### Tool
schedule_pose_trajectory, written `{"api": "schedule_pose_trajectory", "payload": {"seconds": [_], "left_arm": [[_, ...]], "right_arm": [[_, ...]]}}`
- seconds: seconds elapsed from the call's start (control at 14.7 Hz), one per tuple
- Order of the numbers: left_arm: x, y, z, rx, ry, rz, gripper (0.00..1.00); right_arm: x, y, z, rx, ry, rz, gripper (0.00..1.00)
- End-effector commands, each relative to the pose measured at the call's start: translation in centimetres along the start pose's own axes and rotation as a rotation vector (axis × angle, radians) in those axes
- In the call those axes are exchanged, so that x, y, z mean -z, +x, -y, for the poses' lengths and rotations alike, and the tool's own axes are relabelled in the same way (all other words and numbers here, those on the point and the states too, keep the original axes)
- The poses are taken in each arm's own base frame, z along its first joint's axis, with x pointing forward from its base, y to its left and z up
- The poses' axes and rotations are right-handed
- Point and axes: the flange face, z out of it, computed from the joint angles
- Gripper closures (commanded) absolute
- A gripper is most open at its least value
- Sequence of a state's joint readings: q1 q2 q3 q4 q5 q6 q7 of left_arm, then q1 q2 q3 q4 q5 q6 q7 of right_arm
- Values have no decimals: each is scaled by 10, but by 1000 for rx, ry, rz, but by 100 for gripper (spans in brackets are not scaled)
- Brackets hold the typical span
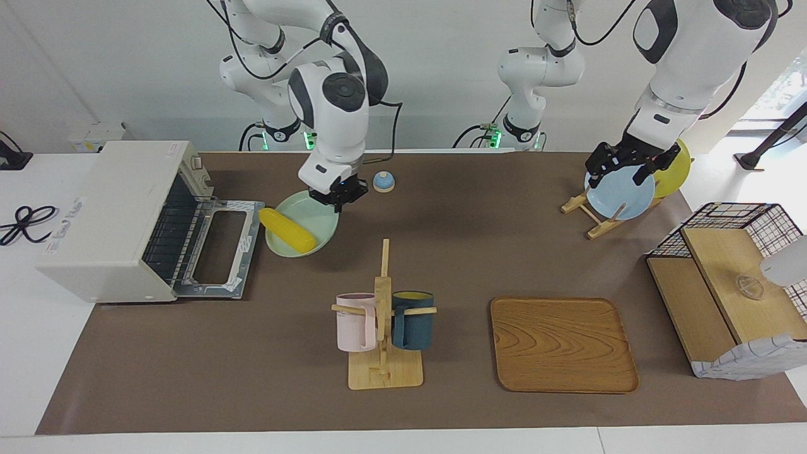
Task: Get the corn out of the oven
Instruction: 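Pull the green plate with corn out of the oven with the right gripper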
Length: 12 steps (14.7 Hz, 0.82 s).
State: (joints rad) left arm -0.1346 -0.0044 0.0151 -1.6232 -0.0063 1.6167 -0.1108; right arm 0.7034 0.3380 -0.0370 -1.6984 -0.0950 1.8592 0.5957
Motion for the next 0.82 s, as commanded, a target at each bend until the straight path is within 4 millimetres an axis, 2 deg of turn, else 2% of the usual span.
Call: {"api": "schedule_pose_trajectory", "payload": {"seconds": [0.0,0.07,0.2,0.27,0.41,0.61,0.68,0.75], "left_arm": [[2,-7,5,3,19,0,0],[2,-7,5,3,19,0,0],[2,-7,5,3,18,-1,0],[2,-7,5,3,18,-1,0],[2,-7,5,5,18,-3,0],[2,-7,5,6,18,-3,0],[2,-7,5,6,18,-1,0],[2,-7,5,6,19,2,0]], "right_arm": [[-25,9,39,-55,19,-35,100],[-32,8,40,-81,30,-35,100],[-32,6,46,-167,93,3,100],[-33,11,41,-233,147,31,100],[-31,17,36,-270,181,48,86],[-7,19,31,-269,207,19,77],[8,21,21,-268,205,5,78],[18,23,4,-264,195,13,86]]}}
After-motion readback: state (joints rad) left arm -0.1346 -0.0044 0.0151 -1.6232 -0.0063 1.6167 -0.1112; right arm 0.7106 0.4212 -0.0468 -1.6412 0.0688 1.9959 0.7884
